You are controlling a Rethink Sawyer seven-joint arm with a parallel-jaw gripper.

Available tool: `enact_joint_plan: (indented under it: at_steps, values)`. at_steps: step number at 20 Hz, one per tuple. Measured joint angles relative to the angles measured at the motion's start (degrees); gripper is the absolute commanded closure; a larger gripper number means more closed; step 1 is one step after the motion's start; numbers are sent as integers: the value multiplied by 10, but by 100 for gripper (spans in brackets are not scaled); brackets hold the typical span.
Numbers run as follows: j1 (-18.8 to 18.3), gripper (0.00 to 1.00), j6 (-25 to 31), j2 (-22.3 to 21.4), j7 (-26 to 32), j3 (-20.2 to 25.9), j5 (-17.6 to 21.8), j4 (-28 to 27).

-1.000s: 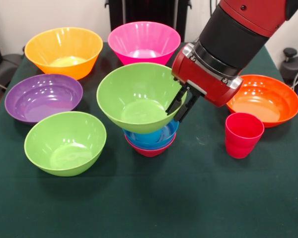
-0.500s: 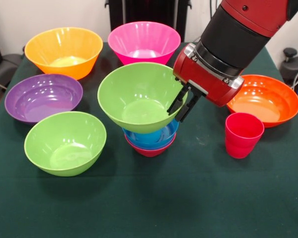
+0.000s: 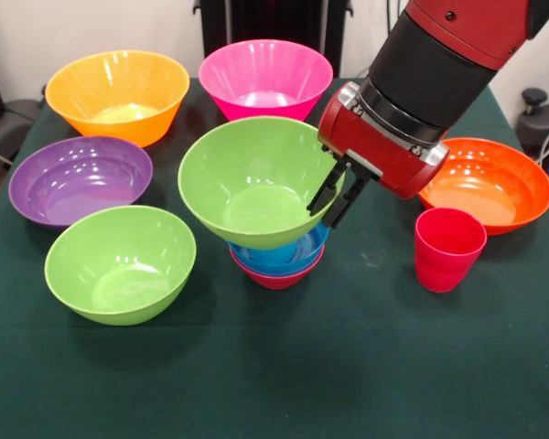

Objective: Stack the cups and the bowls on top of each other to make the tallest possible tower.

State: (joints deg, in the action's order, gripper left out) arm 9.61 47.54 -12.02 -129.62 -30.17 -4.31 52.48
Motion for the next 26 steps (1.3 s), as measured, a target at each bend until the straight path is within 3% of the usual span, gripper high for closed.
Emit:
enact_joint_plan:
  at_steps: [26]
  values:
    - [1,100,-12,-2,0,0,0,8]
